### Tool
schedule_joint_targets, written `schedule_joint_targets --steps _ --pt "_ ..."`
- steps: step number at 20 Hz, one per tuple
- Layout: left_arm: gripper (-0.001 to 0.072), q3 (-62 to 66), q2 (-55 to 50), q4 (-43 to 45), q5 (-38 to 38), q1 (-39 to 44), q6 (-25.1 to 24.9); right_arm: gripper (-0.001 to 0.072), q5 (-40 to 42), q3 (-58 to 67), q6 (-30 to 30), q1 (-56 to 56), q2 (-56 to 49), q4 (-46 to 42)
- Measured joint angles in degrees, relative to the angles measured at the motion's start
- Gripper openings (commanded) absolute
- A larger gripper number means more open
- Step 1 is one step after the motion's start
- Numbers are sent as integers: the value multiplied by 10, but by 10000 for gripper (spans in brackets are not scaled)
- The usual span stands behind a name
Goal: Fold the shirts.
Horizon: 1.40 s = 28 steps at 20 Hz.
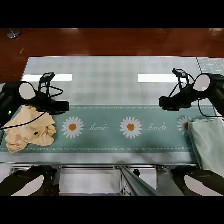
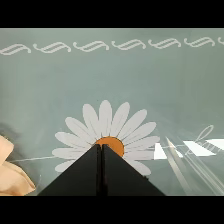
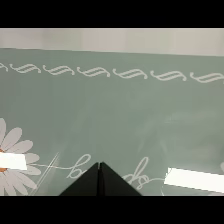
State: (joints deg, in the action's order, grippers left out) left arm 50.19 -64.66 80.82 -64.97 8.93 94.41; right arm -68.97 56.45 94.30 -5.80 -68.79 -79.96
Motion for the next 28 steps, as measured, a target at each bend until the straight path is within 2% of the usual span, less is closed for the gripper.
schedule_joint_targets --steps 16,17,18,19,22,24,28 --pt "30 0 0 0 10 0 0 28 5 0 -1 0 0 0" --pt "33 0 0 0 23 0 0 126 10 0 -1 0 0 0" --pt "192 0 0 0 33 0 0 459 14 0 -1 0 0 -3" --pt "697 0 0 0 46 0 -1 632 19 0 -1 0 0 -8" --pt "701 8 0 6 64 -2 -9 630 22 0 -1 0 0 -28" --pt "701 24 3 32 31 -11 -19 630 3 0 -1 0 0 -51" --pt "701 25 66 96 -5 -98 -15 630 -43 0 -5 0 0 -85"
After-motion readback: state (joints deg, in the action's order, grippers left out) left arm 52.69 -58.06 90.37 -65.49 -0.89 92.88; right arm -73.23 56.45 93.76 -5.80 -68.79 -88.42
